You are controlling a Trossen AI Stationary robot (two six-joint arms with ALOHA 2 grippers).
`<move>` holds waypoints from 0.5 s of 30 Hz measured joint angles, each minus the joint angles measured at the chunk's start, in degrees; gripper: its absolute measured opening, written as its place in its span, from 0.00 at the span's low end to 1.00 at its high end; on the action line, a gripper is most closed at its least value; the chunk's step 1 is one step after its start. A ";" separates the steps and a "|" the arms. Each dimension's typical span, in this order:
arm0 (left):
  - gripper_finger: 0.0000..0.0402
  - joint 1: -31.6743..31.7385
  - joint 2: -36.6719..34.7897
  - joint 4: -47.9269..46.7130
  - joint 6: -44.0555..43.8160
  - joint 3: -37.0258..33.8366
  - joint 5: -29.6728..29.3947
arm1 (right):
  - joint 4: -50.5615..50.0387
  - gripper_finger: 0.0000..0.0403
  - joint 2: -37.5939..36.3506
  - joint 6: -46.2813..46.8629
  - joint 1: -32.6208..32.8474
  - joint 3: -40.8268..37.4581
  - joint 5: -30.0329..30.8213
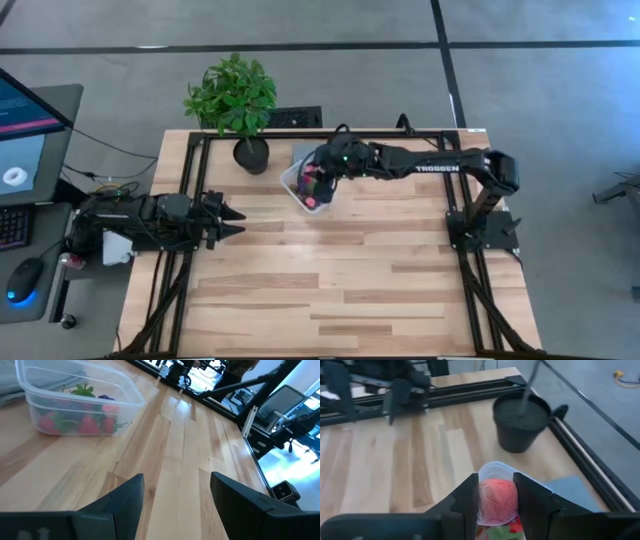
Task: Pick and placing Produce into tupperware
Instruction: Put the pink peach into the transparent bin
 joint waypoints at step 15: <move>0.55 -0.01 0.00 0.00 0.37 0.00 -1.29 | 12.98 0.34 0.04 4.97 -3.40 -7.09 -1.13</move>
